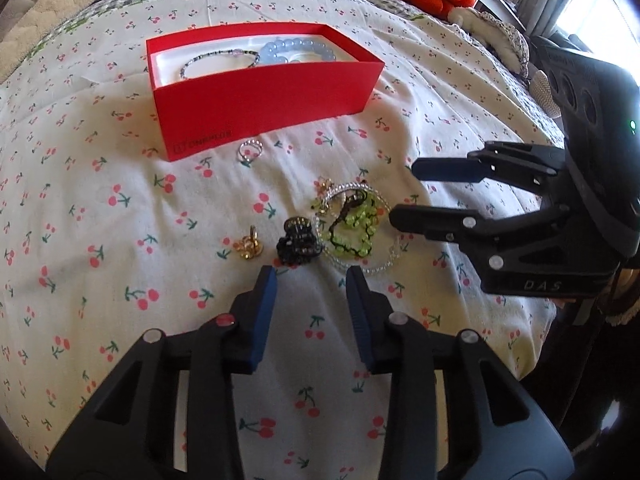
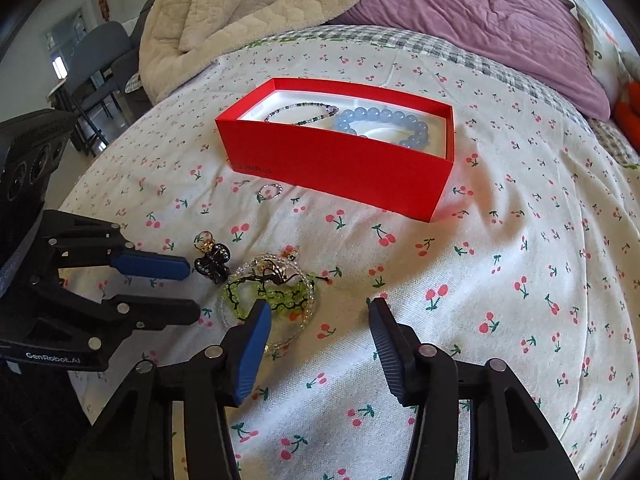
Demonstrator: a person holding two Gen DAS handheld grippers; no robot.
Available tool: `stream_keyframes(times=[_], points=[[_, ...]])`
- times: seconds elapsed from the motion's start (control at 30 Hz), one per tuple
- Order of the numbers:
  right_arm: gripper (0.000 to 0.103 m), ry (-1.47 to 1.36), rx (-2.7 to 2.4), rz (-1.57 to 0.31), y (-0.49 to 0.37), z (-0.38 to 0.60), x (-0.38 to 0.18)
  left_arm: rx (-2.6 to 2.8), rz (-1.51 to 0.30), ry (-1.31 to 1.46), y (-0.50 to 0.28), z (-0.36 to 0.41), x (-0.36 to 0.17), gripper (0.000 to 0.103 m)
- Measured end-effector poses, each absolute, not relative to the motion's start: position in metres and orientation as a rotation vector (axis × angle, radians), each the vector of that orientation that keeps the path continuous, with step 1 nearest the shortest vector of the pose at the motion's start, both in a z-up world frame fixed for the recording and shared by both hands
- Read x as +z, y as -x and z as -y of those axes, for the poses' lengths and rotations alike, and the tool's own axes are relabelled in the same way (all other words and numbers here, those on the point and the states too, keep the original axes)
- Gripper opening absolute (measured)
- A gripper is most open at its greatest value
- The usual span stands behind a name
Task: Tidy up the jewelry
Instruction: 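Grasp the black hair clip with the left tool, then hold the black clip in the left tool while the right tool grasps the clear crystal bracelet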
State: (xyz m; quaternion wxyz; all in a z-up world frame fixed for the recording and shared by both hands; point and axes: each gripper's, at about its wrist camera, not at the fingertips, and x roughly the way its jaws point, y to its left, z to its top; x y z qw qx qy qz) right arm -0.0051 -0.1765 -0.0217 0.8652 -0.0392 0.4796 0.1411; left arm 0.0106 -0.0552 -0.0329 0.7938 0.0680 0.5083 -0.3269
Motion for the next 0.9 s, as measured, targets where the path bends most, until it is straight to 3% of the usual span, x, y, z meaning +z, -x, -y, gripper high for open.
stream_keyframes(times=[0.23,0.4,0.9], points=[[0.045,0.100,0.310,-1.018,0.005,0.174,-0.025,-0.679,-1.067,-0.172,-0.019,0.067,-0.036,0.035],[0.041,0.102,0.312,-1.016,0.006,0.176,-0.024,-0.656,-1.058,-0.185,-0.024,0.069,-0.039,0.025],[0.032,0.109,0.342,-1.039,-0.001,0.161,-0.028,-0.626,-1.031,-0.202,-0.020,0.060,-0.028,0.025]])
